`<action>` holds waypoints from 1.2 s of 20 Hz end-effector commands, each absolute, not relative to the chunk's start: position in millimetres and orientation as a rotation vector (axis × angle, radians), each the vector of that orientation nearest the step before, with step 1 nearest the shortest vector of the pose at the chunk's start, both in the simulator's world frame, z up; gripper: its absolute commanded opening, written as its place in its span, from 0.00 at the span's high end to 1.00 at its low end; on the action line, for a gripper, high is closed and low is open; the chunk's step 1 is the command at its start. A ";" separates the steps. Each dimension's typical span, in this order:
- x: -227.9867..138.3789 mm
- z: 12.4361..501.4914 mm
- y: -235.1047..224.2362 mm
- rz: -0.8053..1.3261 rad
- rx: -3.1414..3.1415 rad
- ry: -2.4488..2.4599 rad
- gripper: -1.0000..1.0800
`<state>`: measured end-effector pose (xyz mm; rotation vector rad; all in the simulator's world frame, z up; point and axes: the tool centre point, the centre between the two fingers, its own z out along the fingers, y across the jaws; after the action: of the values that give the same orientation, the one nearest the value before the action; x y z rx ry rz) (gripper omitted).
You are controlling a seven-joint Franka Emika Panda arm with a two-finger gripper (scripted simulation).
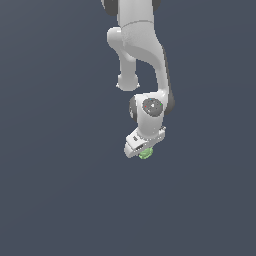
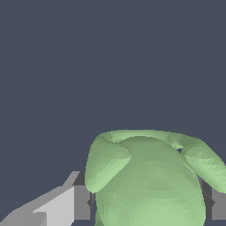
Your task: Pick up the object and move it to a goal position.
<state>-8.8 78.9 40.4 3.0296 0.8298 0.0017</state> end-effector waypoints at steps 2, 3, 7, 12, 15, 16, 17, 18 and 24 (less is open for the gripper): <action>-9.1 41.5 79.6 0.001 3.029 0.830 1.00; -9.2 42.9 80.4 0.001 3.029 0.830 1.00; -10.7 54.7 87.2 0.001 3.029 0.830 1.00; -14.1 83.6 104.6 0.001 3.028 0.831 1.00; -16.9 108.4 119.0 0.001 3.028 0.831 1.00; -17.9 117.7 124.4 0.001 3.028 0.831 1.00; -19.0 127.4 130.5 0.000 3.028 0.832 1.00; -20.1 137.6 136.4 0.000 3.028 0.832 1.00; -26.2 201.8 174.0 0.000 3.028 0.832 1.00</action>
<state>-24.1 164.6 185.5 3.0280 0.8319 0.0012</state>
